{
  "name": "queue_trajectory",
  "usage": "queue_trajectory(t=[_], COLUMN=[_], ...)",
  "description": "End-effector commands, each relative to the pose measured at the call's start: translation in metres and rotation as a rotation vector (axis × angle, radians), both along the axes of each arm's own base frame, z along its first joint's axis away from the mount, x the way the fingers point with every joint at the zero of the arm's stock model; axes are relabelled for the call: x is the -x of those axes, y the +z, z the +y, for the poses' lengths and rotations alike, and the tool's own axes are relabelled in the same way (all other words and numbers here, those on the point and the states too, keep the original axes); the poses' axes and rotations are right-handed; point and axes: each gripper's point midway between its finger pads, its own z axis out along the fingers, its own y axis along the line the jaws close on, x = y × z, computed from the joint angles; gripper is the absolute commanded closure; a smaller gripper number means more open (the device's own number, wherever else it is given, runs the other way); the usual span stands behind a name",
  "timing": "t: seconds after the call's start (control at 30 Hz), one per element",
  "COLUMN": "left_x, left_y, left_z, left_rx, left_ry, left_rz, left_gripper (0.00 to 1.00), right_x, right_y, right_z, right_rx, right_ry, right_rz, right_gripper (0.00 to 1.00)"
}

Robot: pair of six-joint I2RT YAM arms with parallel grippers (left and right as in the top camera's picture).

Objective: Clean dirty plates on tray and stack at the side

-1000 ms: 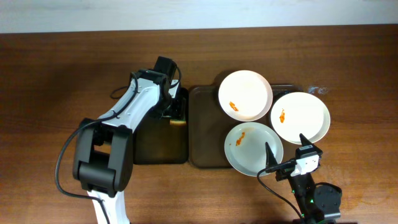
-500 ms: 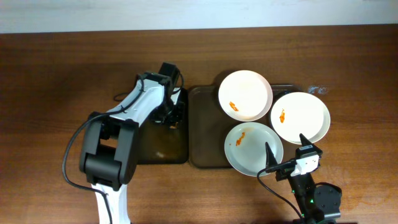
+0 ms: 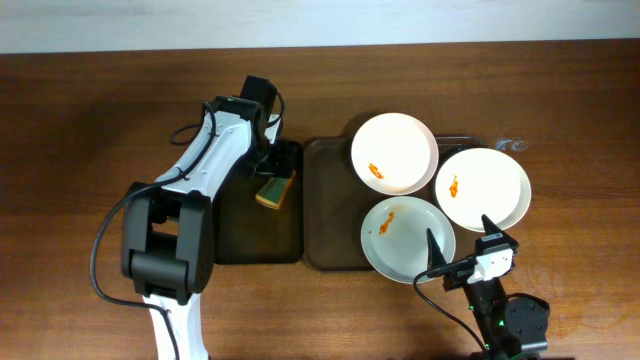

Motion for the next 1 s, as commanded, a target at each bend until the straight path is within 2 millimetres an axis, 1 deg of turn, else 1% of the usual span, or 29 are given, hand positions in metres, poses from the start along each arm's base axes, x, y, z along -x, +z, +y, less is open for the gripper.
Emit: queue_trajectory(t=[0.0, 0.07, 0.2, 0.23, 0.27, 0.3, 0.33, 0.37, 0.43, 0.5, 0.53, 0.57, 0.6, 0.63, 0.67, 0.77, 0.8, 0.87, 0.9, 0.93, 0.97], left_x=[0.000, -0.001, -0.003, -0.003, -0.002, 0.000, 0.002, 0.003, 0.002, 0.007, 0.010, 0.012, 0.014, 0.014, 0.013, 0.006, 0.004, 0.003, 0.001, -0.001, -0.002], left_y=[-0.016, -0.021, -0.021, -0.021, -0.022, -0.024, -0.029, -0.032, -0.032, -0.033, -0.033, -0.034, -0.034, -0.034, -0.034, -0.033, -0.033, -0.032, -0.032, -0.032, -0.032], left_z=[-0.002, -0.009, -0.019, -0.019, -0.019, -0.017, -0.010, -0.003, 0.004, 0.009, 0.013, 0.015, 0.015, 0.015, 0.015, 0.012, 0.008, 0.002, 0.000, 0.000, -0.001], left_rx=[-0.004, 0.011, 0.016, 0.014, 0.005, -0.009, -0.047, -0.081, -0.122, -0.136, -0.140, -0.142, -0.136, -0.135, -0.133, -0.122, -0.098, -0.066, -0.057, -0.055, -0.054], left_ry=[-0.021, -0.033, -0.052, -0.054, -0.057, -0.057, -0.052, -0.047, -0.039, -0.007, -0.003, 0.000, 0.002, 0.002, 0.002, 0.003, 0.001, -0.002, -0.003, -0.002, -0.002], left_rz=[-0.015, -0.033, -0.053, -0.053, -0.053, -0.051, -0.047, -0.050, -0.056, -0.030, -0.014, -0.004, 0.005, 0.004, -0.001, -0.027, -0.033, -0.036, -0.045, -0.053, -0.055], left_gripper=[0.31, 0.32, 0.28, 0.30, 0.38, 0.51, 0.70, 0.80, 0.83, 0.87, 0.79, 0.53, 0.20, 0.07, 0.00, 0.01, 0.15, 0.50, 0.47, 0.31, 0.24], right_x=[0.000, 0.000, 0.000, 0.000, 0.000, 0.000, 0.000, 0.000, 0.000, 0.000, 0.000, 0.000, 0.000, 0.000, 0.000, 0.000, 0.000, 0.000, 0.000, 0.000, 0.000], right_y=[-0.003, -0.003, -0.003, -0.003, -0.003, -0.003, -0.003, -0.003, -0.003, -0.003, -0.003, -0.003, -0.003, -0.003, -0.003, -0.003, -0.003, -0.003, -0.003, -0.003, -0.003], right_z=[0.000, 0.000, 0.000, 0.000, 0.000, 0.000, 0.000, 0.000, 0.000, 0.000, 0.000, 0.000, 0.000, 0.000, 0.000, 0.000, 0.000, 0.000, 0.000, 0.000, 0.000], right_rx=[-0.006, -0.006, -0.006, -0.006, -0.006, -0.006, -0.006, -0.006, -0.006, -0.006, -0.006, -0.006, -0.006, -0.006, -0.006, -0.006, -0.006, -0.006, -0.006, -0.006, -0.006], right_ry=[-0.004, -0.004, -0.004, -0.004, -0.004, -0.004, -0.004, -0.004, -0.004, -0.004, -0.004, -0.004, -0.004, -0.004, -0.004, -0.004, -0.004, -0.004, -0.004, -0.004, -0.004], right_rz=[0.009, 0.009, 0.009, 0.009, 0.009, 0.009, 0.009, 0.009, 0.009, 0.009, 0.009, 0.009, 0.009, 0.009, 0.009, 0.009, 0.009, 0.009, 0.009, 0.009, 0.009], right_gripper=[0.02, 0.02, 0.02, 0.02, 0.02, 0.02, 0.02, 0.02, 0.02, 0.02, 0.02, 0.02, 0.02, 0.02, 0.02, 0.02, 0.02, 0.02, 0.02, 0.02, 0.02])
